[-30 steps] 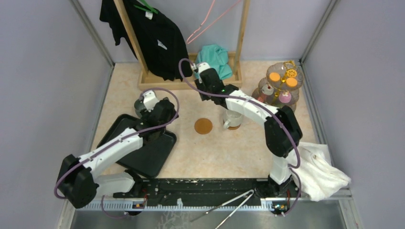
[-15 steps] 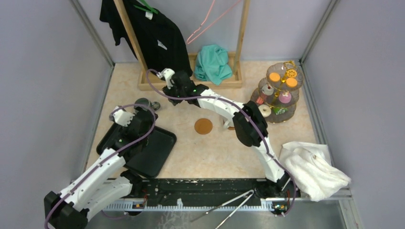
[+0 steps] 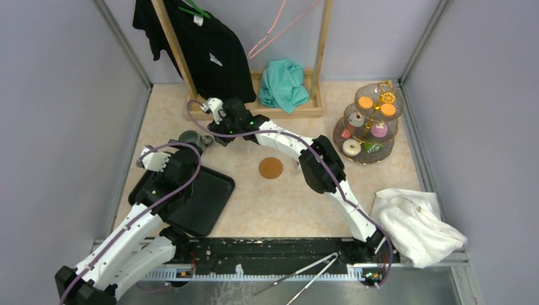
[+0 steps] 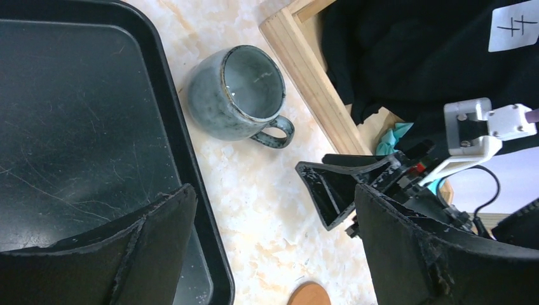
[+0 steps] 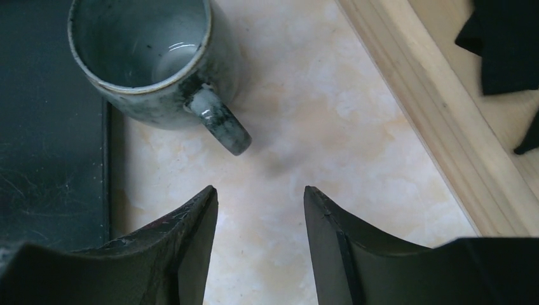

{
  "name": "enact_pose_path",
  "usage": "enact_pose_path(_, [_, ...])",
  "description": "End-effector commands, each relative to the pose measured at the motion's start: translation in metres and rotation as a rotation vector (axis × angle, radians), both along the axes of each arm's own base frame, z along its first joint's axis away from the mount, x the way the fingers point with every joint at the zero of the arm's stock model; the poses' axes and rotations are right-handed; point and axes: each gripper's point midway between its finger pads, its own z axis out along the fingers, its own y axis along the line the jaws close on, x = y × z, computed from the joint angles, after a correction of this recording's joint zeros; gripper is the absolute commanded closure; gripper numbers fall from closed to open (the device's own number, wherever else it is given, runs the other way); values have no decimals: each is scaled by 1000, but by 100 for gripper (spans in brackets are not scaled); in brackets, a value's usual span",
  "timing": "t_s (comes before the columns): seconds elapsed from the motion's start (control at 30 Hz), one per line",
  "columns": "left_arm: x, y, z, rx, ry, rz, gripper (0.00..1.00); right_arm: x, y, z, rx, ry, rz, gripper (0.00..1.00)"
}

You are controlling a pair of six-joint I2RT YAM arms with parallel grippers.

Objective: Serve the afternoon tea
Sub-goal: Adjust the cup at the center of the board.

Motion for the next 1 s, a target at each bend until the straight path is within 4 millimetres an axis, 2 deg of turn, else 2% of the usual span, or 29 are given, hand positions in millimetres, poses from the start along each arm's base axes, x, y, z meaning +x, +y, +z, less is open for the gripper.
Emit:
enact_pose_path(0.0, [-2, 9, 8, -39, -44, 53, 1, -6, 30, 30, 79, -79, 89, 47])
enact_pose_path(0.3, [-5, 8, 11, -84, -71, 49, 1, -6, 45, 23, 75, -122, 133, 46])
enact_pose_path(0.67, [-5, 4, 12, -95, -88, 23, 2, 6, 54, 17, 76, -202, 154, 41])
enact_pose_path(0.97, [-4, 5, 6, -84, -81, 22, 2, 4, 66, 22, 108, -247, 224, 40])
